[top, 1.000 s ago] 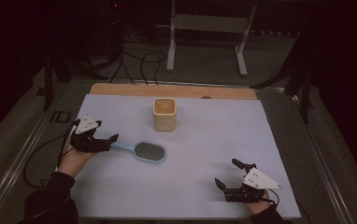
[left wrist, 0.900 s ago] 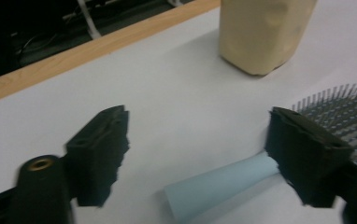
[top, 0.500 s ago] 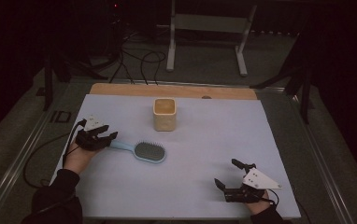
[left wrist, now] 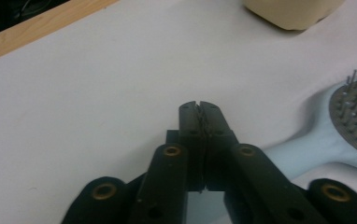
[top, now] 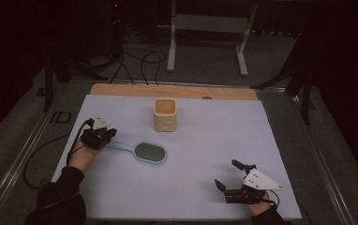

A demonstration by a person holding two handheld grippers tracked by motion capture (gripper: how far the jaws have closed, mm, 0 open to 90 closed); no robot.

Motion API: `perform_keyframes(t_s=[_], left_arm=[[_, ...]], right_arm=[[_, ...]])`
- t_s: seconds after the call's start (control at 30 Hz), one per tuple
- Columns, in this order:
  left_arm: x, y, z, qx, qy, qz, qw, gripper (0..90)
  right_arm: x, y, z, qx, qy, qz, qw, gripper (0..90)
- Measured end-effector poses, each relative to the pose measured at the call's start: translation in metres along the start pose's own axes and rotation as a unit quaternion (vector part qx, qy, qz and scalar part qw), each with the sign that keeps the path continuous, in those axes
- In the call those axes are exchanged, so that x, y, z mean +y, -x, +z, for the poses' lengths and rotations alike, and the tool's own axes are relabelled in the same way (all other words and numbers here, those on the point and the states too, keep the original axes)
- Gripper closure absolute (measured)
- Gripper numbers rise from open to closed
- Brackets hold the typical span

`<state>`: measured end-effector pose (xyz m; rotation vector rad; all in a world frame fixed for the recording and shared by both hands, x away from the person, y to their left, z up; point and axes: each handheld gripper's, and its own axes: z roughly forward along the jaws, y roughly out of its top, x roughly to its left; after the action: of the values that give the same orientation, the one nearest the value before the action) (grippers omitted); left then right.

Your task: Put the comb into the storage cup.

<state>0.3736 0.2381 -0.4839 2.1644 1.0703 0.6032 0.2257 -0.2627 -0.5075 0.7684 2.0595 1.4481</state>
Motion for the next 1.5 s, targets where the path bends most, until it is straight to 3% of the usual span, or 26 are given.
perform_keyframes(t_s=[0.3,0.73,0.83,1.23,1.5], left_arm=[[0.000,-0.001,0.010,0.009,-0.022,0.005,0.9997,90.0],[-0.004,-0.007,0.021,-0.003,-0.059,0.011,0.9982,90.0],[-0.005,-0.007,0.023,-0.006,-0.073,0.020,0.9971,90.0],[-0.011,-0.007,0.016,-0.022,-0.088,0.025,0.9955,90.0],[-0.021,0.002,0.005,-0.033,-0.099,0.035,0.9940,90.0]], right_arm=[[0.000,0.000,0.000,0.000,0.001,-0.001,1.0000,7.5],[0.000,0.000,0.000,-0.001,0.000,0.003,1.0000,7.5],[0.000,0.000,0.000,-0.001,0.001,0.000,1.0000,7.5],[0.000,0.000,0.000,-0.001,0.000,0.003,1.0000,7.5],[0.000,0.000,0.000,-0.002,0.000,0.005,1.0000,7.6]])
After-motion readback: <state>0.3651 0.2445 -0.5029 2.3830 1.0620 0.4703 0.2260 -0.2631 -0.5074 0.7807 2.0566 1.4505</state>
